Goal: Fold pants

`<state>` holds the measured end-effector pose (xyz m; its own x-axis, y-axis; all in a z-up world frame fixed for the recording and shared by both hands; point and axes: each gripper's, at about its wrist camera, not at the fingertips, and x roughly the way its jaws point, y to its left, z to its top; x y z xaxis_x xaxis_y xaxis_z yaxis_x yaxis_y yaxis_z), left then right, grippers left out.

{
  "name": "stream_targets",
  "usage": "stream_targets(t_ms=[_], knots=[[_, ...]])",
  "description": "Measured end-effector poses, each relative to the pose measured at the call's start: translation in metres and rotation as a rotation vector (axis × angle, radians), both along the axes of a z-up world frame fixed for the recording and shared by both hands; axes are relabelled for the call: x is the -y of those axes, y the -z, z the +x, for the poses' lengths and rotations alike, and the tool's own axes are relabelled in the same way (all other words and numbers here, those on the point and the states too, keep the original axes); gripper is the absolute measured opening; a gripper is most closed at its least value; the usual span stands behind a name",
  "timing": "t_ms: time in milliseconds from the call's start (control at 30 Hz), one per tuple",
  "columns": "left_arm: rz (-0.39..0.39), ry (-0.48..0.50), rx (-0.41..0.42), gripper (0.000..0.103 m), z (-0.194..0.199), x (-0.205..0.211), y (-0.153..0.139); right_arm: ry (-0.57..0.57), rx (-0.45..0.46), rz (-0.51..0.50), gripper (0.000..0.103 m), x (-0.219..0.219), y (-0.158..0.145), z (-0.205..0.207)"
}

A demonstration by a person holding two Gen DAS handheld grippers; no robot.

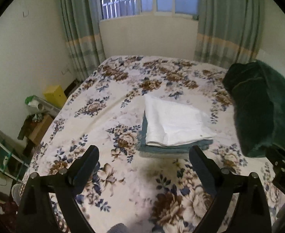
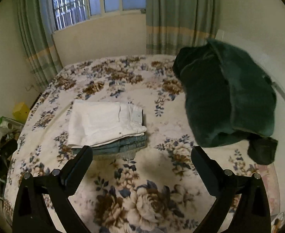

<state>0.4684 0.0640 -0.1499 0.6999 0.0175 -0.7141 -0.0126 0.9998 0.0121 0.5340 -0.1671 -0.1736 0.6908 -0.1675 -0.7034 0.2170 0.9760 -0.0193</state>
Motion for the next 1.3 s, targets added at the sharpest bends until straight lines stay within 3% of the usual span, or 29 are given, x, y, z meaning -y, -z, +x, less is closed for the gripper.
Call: stream_targets(t_ms=[300, 633, 933, 1300], knots=[[-0.005, 0.067, 0.088, 0.095, -0.107, -0.008, -0.068, -0.02, 0.112, -0.044, 0.103, -0.032, -0.094, -0.141], [-0.021, 0.048, 0.163, 0.095, -0.205, -0.015, -0.126, -0.067, 0.206, -0.019, 0.103, -0.037, -0.173, -0.273], [-0.012, 0.04, 0.215, 0.095, -0.263, -0.003, -0.154, -0.107, 0.268, -0.014, 0.103, -0.027, -0.223, -0.35], [0.002, 0.019, 0.241, 0.103, -0.304, 0.005, -0.163, -0.113, 0.298, -0.038, 0.103, -0.017, -0.245, -0.387]])
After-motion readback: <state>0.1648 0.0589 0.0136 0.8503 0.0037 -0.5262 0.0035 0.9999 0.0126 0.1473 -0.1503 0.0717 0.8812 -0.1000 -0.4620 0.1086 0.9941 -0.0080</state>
